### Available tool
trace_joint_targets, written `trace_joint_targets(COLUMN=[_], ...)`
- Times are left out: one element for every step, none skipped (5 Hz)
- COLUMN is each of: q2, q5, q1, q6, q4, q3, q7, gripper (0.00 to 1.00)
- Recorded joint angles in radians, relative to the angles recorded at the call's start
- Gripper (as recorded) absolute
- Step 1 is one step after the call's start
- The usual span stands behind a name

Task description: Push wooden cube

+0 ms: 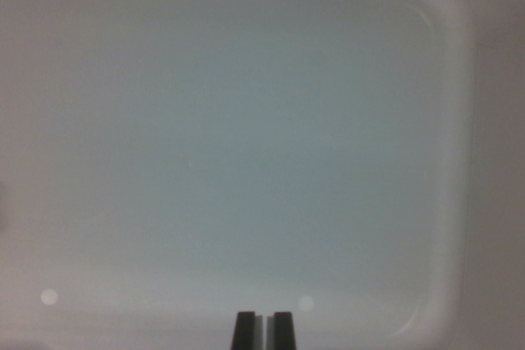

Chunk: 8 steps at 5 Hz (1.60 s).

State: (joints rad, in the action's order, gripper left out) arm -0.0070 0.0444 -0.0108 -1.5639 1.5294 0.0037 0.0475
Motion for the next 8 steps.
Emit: trace_joint_targets(q2=[0.000, 0.000, 0.002, 0.002, 0.005, 0.005, 0.010, 0.010], q5=[0.0000, 0.0000, 0.0006, 0.0006, 0.0017, 0.0017, 0.0036, 0.0036], q1=[0.0001, 0.0001, 0.0026, 0.0026, 0.0078, 0.0078, 0.0161, 0.0161], q6=[0.000, 0.000, 0.005, 0.005, 0.016, 0.016, 0.034, 0.034], q4=[0.000, 0.000, -0.004, -0.004, -0.013, -0.013, -0.027, -0.027], q3=[0.000, 0.000, 0.002, 0.002, 0.005, 0.005, 0.010, 0.010], q7=[0.000, 0.000, -0.004, -0.004, -0.013, -0.013, -0.028, -0.028], gripper=[0.00, 0.00, 0.00, 0.00, 0.00, 0.00, 0.00, 0.00])
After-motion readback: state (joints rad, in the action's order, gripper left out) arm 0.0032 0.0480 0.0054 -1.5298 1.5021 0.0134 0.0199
